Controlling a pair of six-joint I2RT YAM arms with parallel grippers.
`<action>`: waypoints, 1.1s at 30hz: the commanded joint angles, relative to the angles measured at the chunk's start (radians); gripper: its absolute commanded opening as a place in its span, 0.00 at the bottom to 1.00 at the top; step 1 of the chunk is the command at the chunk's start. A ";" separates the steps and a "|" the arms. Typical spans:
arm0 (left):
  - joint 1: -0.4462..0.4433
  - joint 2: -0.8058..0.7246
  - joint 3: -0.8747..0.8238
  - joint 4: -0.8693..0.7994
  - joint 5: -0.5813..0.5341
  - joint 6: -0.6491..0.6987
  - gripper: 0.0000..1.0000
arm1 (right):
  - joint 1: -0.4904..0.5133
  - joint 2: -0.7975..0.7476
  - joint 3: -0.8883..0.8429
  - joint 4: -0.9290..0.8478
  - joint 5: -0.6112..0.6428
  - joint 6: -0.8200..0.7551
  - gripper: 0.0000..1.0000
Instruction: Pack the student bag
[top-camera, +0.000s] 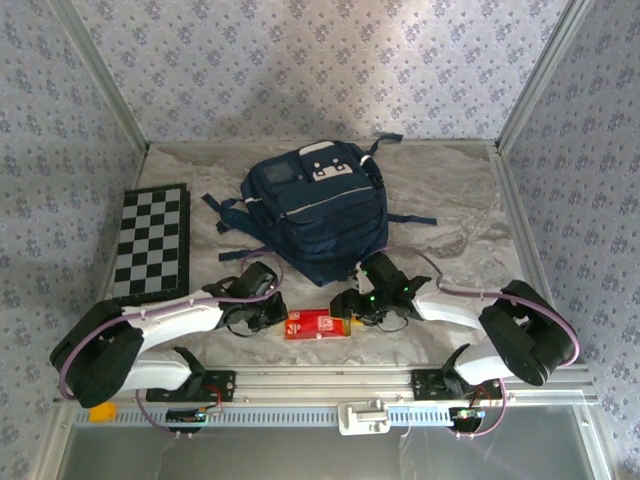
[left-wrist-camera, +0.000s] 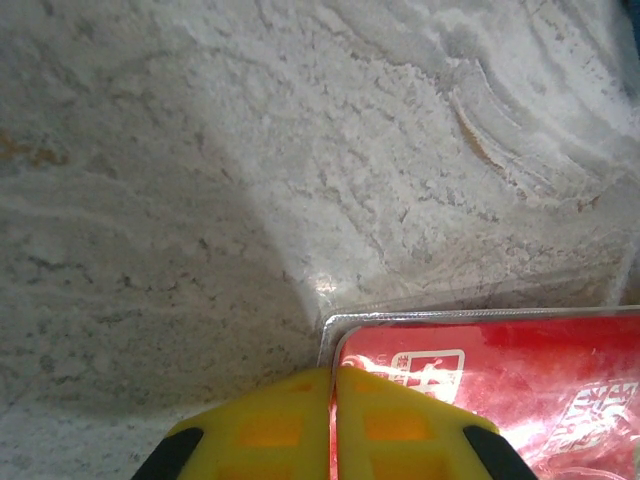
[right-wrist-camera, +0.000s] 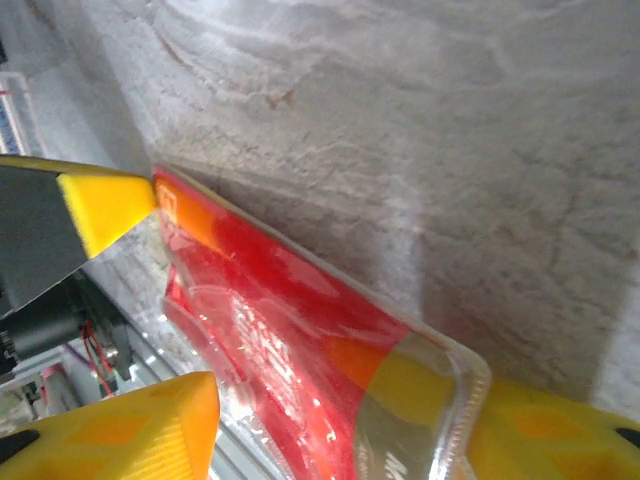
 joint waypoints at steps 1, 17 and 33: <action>-0.011 0.003 -0.027 -0.029 -0.020 -0.015 0.08 | 0.003 0.007 -0.005 0.074 -0.066 0.011 0.52; -0.014 -0.097 0.016 -0.113 -0.079 0.033 0.09 | -0.045 -0.105 0.001 0.018 -0.069 -0.013 0.03; 0.018 -0.007 0.633 -0.261 -0.352 0.986 0.51 | -0.511 -0.602 0.185 -0.641 -0.361 -0.122 0.00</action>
